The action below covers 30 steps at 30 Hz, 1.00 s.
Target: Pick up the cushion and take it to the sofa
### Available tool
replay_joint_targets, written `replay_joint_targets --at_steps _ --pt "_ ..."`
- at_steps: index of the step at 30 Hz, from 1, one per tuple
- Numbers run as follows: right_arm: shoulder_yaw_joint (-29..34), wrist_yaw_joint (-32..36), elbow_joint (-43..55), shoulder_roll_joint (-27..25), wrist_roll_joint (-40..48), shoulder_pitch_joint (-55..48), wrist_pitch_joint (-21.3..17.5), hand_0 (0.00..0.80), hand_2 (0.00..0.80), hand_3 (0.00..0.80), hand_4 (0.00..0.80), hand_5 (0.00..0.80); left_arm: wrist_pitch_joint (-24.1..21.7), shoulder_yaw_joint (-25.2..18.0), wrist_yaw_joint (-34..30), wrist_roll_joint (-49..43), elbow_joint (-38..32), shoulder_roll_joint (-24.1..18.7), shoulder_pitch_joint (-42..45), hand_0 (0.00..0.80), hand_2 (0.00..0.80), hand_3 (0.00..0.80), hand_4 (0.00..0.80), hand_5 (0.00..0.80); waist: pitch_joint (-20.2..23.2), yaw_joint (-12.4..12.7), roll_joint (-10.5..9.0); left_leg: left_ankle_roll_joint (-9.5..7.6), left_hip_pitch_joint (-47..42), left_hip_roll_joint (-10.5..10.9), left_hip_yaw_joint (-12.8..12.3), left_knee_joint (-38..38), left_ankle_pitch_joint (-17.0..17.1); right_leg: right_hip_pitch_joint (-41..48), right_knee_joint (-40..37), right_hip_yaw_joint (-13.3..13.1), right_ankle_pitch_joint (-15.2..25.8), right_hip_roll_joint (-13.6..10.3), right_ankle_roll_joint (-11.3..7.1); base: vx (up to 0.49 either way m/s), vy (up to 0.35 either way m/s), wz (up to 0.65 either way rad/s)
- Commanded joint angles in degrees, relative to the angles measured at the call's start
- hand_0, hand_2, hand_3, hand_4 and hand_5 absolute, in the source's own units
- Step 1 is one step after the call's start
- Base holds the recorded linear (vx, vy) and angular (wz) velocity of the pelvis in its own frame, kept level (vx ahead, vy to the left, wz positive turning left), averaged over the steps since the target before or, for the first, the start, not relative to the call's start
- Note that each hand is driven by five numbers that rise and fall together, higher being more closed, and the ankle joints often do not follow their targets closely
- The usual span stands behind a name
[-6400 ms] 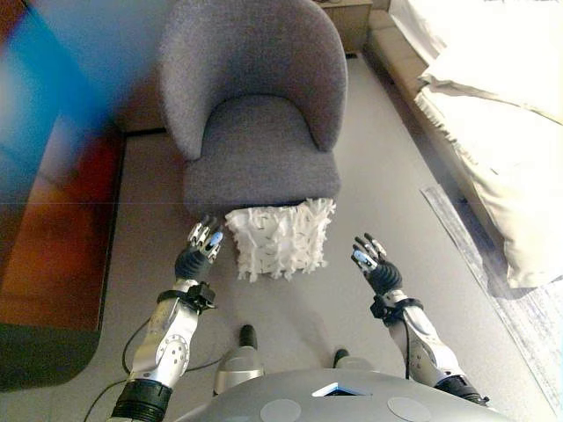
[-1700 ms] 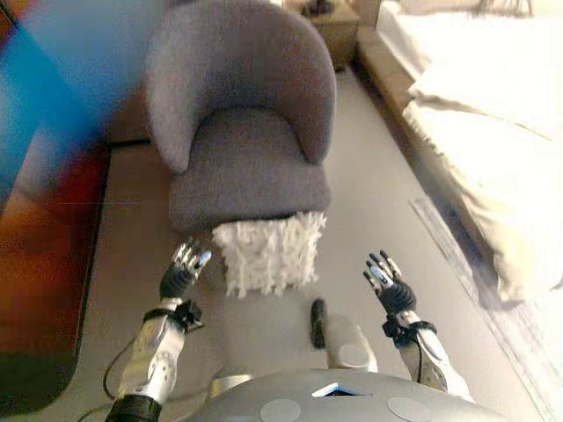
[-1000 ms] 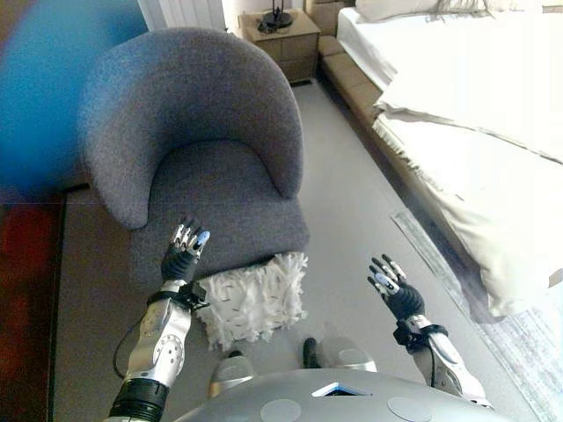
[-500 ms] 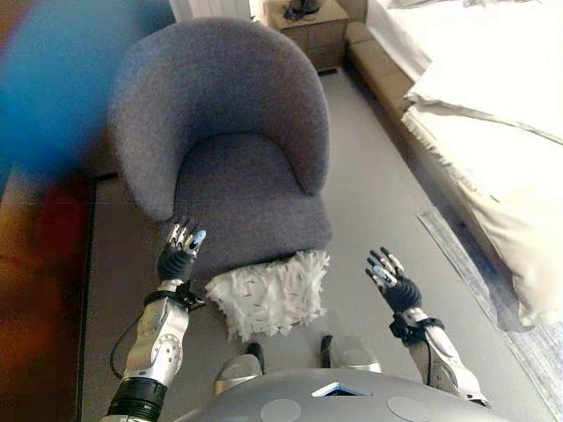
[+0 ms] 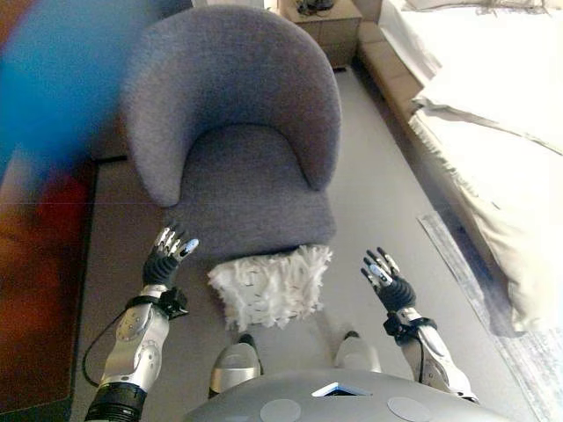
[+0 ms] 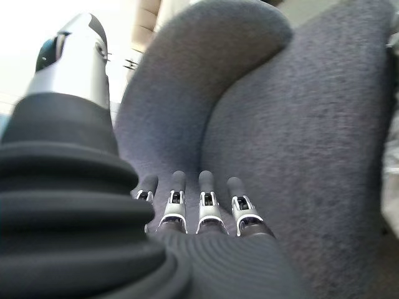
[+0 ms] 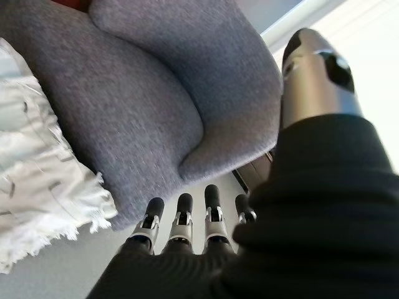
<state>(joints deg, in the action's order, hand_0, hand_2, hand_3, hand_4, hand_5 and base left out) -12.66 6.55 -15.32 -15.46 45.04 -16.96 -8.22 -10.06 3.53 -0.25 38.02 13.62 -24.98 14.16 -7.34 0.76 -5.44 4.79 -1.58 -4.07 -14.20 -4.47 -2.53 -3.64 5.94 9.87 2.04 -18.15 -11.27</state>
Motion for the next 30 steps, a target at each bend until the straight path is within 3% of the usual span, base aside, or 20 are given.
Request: replay_joint_targets --at_steps 1,5,11,14,16,18,19,23,27,30 --pt "0.32 1.49 4.20 -0.71 -1.73 1.00 -1.69 0.000 0.000 0.000 0.000 0.000 -0.72 -2.01 0.38 0.67 -3.93 -1.02 -1.33 0.000 0.000 0.000 0.000 0.000 -1.40 -0.21 -0.22 -4.74 1.81 1.28 4.45 -4.23 -6.18 -3.09 -2.66 -0.80 10.34 -3.48 -1.33 0.219 -0.197 -0.20" --pt "-0.42 3.06 3.85 -1.17 -3.33 0.10 0.47 0.000 0.000 0.000 0.000 0.000 -0.16 -2.39 1.10 -0.04 -2.63 -0.18 -0.60 0.000 0.000 0.000 0.000 0.000 -1.21 -0.47 -0.44 -4.11 0.81 -0.65 4.17 -5.81 -7.29 -2.59 -2.46 -0.41 8.15 -2.87 -1.70 0.237 -0.211 -0.12" --pt "-2.79 2.96 4.07 -4.86 -8.98 1.34 2.58 0.000 0.000 0.000 0.000 0.000 0.08 -1.32 2.07 1.83 0.14 1.12 -0.65 0.000 0.000 0.000 0.000 0.000 -1.88 -1.80 0.52 -1.82 -0.69 -5.01 5.02 -10.42 -7.46 -4.79 4.36 -2.39 1.58 0.29 0.27 0.187 -0.177 0.12" --pt "-3.53 2.19 1.97 -7.08 -11.69 3.56 2.82 0.000 0.000 0.000 0.000 0.000 0.16 0.24 2.13 1.84 3.26 1.74 -2.52 0.000 0.000 0.000 0.000 0.000 -3.38 -1.34 1.66 -0.11 3.70 -6.83 5.86 -15.22 -3.46 -4.02 5.36 -1.16 0.11 0.90 1.95 0.068 -0.053 0.41" --pt "-4.35 0.12 -1.30 -8.27 -14.48 7.56 0.99 0.000 0.000 0.000 0.000 0.000 -2.21 2.92 2.16 1.97 8.26 2.49 -6.46 0.000 0.000 0.000 0.000 0.000 -4.40 -0.93 3.41 1.19 6.18 -7.53 4.76 -8.45 -0.12 -5.34 6.27 1.37 -0.35 -0.01 1.91 -0.139 0.178 0.44" --pt "-5.31 -2.47 -4.36 -8.72 -15.02 12.82 -1.22 0.000 0.000 0.000 0.000 0.000 -4.43 5.27 1.75 2.67 11.88 2.91 -12.12 0.000 0.000 0.000 0.000 0.000 -6.61 -0.27 4.72 2.33 9.74 -7.34 5.16 -1.63 4.79 -7.88 7.01 3.06 -0.93 -0.43 1.70 -0.299 0.186 0.27" --pt "-5.52 -3.33 -5.44 -8.88 -14.83 14.50 -2.00 0.000 0.000 0.000 0.000 0.000 -4.87 5.97 1.90 2.71 12.66 3.18 -13.94 0.000 0.000 0.000 0.000 0.000 -7.76 -0.10 4.77 2.36 11.00 -7.11 5.52 -1.74 5.02 -8.53 7.27 3.49 -0.96 -0.88 1.71 -0.260 0.156 0.47" --pt "-5.13 -7.49 -7.09 -7.18 -12.77 17.09 -2.14 0.000 0.000 0.000 0.000 0.000 -4.69 6.10 2.30 1.32 13.71 4.20 -16.18 0.000 0.000 0.000 0.000 0.000 -10.11 1.22 4.22 1.02 14.20 -4.54 6.85 -4.98 3.32 -10.39 8.80 4.14 0.69 -4.43 1.16 -0.016 0.176 0.37" --pt "-2.66 -5.16 -6.28 -4.73 -8.03 15.03 -3.29 0.000 0.000 0.000 0.000 0.000 -5.43 4.39 1.32 0.48 14.01 4.04 -15.08 0.000 0.000 0.000 0.000 0.000 -10.22 2.88 3.34 -0.86 15.67 -2.45 7.38 -8.98 0.61 -7.78 9.76 4.90 1.03 -7.44 1.54 0.110 0.208 0.07" --pt "-1.22 -3.49 -5.41 -3.25 -7.85 12.39 -3.16 0.000 0.000 0.000 0.000 0.000 -5.84 3.13 0.72 -0.69 13.46 3.84 -13.61 0.000 0.000 0.000 0.000 0.000 -9.86 3.45 3.20 -2.35 14.62 -1.18 7.77 -10.93 -2.22 -6.81 15.08 2.91 2.84 -9.58 1.38 0.177 0.197 0.03"
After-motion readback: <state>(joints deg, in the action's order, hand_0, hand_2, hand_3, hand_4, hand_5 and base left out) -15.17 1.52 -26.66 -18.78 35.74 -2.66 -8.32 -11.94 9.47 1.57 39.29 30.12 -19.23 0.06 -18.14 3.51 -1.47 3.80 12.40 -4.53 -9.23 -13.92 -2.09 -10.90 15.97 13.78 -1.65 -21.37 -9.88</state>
